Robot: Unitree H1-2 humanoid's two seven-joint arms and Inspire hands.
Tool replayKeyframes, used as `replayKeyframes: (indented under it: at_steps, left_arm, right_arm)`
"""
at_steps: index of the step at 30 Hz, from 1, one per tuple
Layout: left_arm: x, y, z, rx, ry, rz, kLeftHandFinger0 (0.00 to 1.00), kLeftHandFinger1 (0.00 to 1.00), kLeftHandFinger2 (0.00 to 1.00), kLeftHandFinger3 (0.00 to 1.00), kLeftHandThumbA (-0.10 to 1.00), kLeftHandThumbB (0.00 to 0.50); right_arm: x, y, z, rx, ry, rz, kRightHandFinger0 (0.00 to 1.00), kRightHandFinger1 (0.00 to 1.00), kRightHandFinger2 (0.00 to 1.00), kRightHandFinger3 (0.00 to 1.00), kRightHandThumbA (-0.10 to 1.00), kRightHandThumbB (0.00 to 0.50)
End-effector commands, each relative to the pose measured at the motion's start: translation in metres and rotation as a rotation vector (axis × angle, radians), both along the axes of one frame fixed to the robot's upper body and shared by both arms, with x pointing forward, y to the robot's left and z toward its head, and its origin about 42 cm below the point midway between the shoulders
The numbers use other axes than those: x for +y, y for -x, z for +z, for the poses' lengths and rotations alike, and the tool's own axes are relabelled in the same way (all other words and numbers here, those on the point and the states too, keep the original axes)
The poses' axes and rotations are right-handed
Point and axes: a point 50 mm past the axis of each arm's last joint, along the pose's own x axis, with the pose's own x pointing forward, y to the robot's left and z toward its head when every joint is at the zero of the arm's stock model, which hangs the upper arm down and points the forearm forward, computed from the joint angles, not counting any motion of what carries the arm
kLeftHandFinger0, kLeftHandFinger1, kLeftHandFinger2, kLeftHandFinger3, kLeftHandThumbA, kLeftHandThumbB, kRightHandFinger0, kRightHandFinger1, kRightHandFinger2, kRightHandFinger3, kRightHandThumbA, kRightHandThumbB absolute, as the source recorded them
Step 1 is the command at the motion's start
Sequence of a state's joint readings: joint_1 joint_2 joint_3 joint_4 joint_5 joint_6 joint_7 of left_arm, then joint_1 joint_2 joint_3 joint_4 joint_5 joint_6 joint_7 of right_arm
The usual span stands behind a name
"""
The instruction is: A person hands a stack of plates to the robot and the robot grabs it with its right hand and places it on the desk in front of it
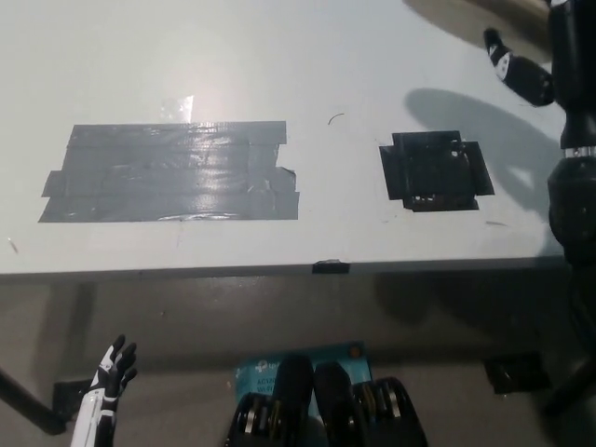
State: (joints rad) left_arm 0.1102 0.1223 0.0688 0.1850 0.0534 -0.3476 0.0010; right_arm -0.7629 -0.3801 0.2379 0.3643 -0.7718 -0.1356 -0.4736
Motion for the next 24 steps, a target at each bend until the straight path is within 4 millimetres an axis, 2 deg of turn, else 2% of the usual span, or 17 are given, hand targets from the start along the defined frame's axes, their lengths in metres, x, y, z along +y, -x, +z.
replayKeyframes:
  at_steps: [1, 2, 3, 4, 5, 6, 8, 10, 11, 14, 16, 18, 20, 24]
  left_arm:
    - [0.006, -0.001, 0.005, -0.045, -0.003, -0.003, 1.0, 1.0, 1.0, 1.0, 1.0, 0.168]
    - [0.006, -0.001, 0.005, -0.045, -0.007, -0.005, 1.0, 1.0, 1.0, 1.0, 1.0, 0.171]
    - [0.006, -0.001, 0.005, -0.045, -0.01, -0.004, 1.0, 1.0, 1.0, 1.0, 1.0, 0.176]
    - [0.006, -0.001, 0.005, -0.044, -0.009, -0.004, 1.0, 1.0, 1.0, 1.0, 1.0, 0.175]
    - [0.006, -0.001, 0.005, -0.043, -0.009, -0.005, 1.0, 1.0, 1.0, 1.0, 1.0, 0.174]
    - [0.006, 0.0, 0.004, -0.043, -0.008, -0.006, 1.0, 1.0, 1.0, 1.0, 1.0, 0.178]
    - [0.006, -0.001, 0.004, -0.044, -0.012, -0.01, 1.0, 1.0, 1.0, 1.0, 1.0, 0.18]
    - [0.005, -0.002, 0.005, -0.043, -0.008, -0.009, 1.0, 1.0, 1.0, 1.0, 1.0, 0.19]
    - [0.005, -0.002, 0.005, -0.043, -0.008, -0.009, 1.0, 1.0, 1.0, 1.0, 1.0, 0.19]
    - [0.004, -0.003, 0.005, -0.049, -0.003, -0.011, 1.0, 1.0, 1.0, 1.0, 1.0, 0.184]
    - [0.004, -0.003, 0.004, -0.053, -0.004, -0.011, 1.0, 1.0, 1.0, 1.0, 1.0, 0.188]
    - [0.004, -0.004, 0.004, -0.056, -0.005, -0.008, 1.0, 1.0, 1.0, 1.0, 1.0, 0.191]
    - [0.004, -0.005, 0.005, -0.061, -0.003, -0.004, 1.0, 1.0, 1.0, 1.0, 1.0, 0.194]
    - [0.005, -0.006, 0.007, -0.062, 0.0, 0.001, 1.0, 1.0, 1.0, 1.0, 1.0, 0.197]
  right_arm:
    - [0.004, -0.007, -0.006, -0.068, 0.207, 0.037, 0.0, 0.0, 0.06, 0.08, 0.57, 0.035]
    - [0.005, -0.009, -0.014, -0.061, 0.251, 0.026, 0.0, 0.0, 0.04, 0.03, 0.63, 0.05]
    - [0.006, -0.013, -0.03, -0.046, 0.307, 0.02, 0.0, 0.0, 0.02, 0.01, 0.6, 0.074]
    - [0.008, -0.014, -0.036, -0.04, 0.331, 0.024, 0.0, 0.0, 0.01, 0.0, 0.57, 0.091]
    - [0.009, -0.015, -0.04, -0.037, 0.345, 0.028, 0.0, 0.0, 0.01, 0.0, 0.55, 0.091]
    - [0.011, -0.017, -0.055, -0.009, 0.407, 0.029, 0.0, 0.0, 0.02, 0.02, 0.64, 0.061]
    - [0.014, -0.018, -0.073, 0.032, 0.467, 0.021, 0.0, 0.0, 0.05, 0.02, 0.7, 0.055]
    - [0.018, -0.02, -0.093, 0.017, 0.507, 0.023, 0.0, 0.0, 0.05, 0.0, 0.63, 0.071]
    - [0.018, -0.02, -0.093, 0.017, 0.507, 0.023, 0.0, 0.0, 0.05, 0.0, 0.62, 0.073]
    - [0.023, -0.02, -0.119, 0.018, 0.621, 0.005, 0.0, 0.0, 0.13, 0.02, 0.7, 0.084]
    - [0.025, -0.019, -0.128, 0.015, 0.669, 0.008, 0.0, 0.0, 0.15, 0.03, 0.67, 0.085]
    - [0.027, -0.016, -0.141, 0.026, 0.737, 0.012, 0.0, 0.0, 0.17, 0.09, 0.74, 0.081]
    - [0.027, -0.015, -0.153, 0.074, 0.758, 0.028, 0.0, 0.0, 0.2, 0.08, 0.71, 0.087]
    - [0.025, -0.015, -0.159, 0.175, 0.795, 0.034, 0.0, 0.01, 0.23, 0.07, 0.75, 0.068]
